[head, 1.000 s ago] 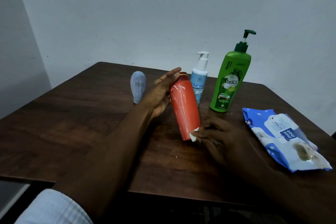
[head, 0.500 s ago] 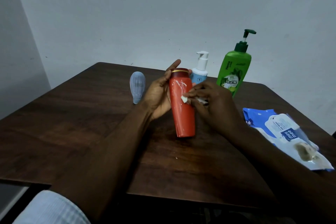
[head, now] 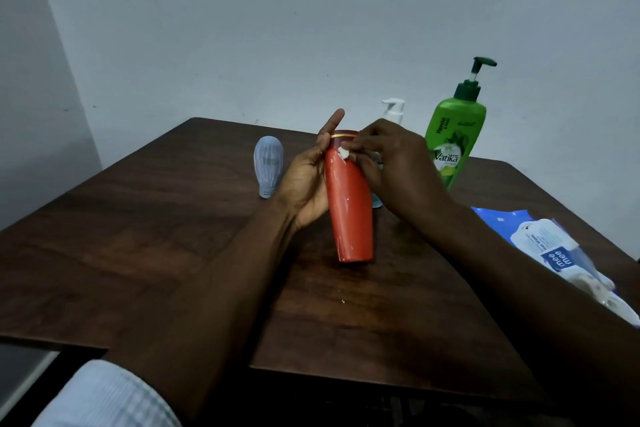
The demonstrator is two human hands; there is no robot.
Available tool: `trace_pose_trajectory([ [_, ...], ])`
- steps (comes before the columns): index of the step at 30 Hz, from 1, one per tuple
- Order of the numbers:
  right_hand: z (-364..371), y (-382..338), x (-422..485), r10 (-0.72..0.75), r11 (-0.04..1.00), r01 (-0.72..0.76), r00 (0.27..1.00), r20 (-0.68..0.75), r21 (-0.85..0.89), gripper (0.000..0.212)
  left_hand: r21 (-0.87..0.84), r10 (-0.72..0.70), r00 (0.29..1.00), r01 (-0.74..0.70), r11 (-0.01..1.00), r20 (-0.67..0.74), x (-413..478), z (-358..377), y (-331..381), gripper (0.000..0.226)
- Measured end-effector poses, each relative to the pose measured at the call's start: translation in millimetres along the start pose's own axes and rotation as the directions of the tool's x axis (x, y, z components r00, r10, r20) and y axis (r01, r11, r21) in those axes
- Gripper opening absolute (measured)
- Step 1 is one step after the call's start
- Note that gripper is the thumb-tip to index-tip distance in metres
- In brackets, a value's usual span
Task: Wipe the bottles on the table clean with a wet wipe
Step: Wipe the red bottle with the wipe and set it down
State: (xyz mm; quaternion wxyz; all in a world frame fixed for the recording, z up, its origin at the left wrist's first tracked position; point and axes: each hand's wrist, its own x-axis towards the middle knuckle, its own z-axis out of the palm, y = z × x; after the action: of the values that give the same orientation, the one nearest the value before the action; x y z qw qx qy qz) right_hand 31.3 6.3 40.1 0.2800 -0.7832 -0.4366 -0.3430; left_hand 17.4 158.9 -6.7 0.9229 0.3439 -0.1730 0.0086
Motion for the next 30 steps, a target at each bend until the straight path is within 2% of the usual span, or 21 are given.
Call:
trace_pose_trajectory([
  [13, -14, -24, -92, -0.136, 0.989, 0.146, 0.966, 0.219, -0.033, 0.027, 0.036, -0.035, 0.998, 0.033, 0.999, 0.044, -1, -5, -3, 0.055],
  [19, -18, -29, -117, -0.172, 0.983, 0.182, 0.942, 0.288, -0.01, 0.036, 0.053, -0.04, 0.999, 0.039, 0.998, 0.031, -1, -2, -3, 0.038],
  [23, -19, -31, -114, -0.143, 0.989, 0.147, 0.948, 0.284, 0.005, 0.03, 0.055, -0.05, 0.998, 0.048, 0.997, 0.034, -2, -1, -3, 0.035],
  [30, -12, -22, -59, -0.083, 0.995, 0.094, 0.972, 0.218, -0.038, 0.022, 0.083, -0.024, 1.0, 0.023, 0.996, 0.014, 0, -1, -1, 0.057],
])
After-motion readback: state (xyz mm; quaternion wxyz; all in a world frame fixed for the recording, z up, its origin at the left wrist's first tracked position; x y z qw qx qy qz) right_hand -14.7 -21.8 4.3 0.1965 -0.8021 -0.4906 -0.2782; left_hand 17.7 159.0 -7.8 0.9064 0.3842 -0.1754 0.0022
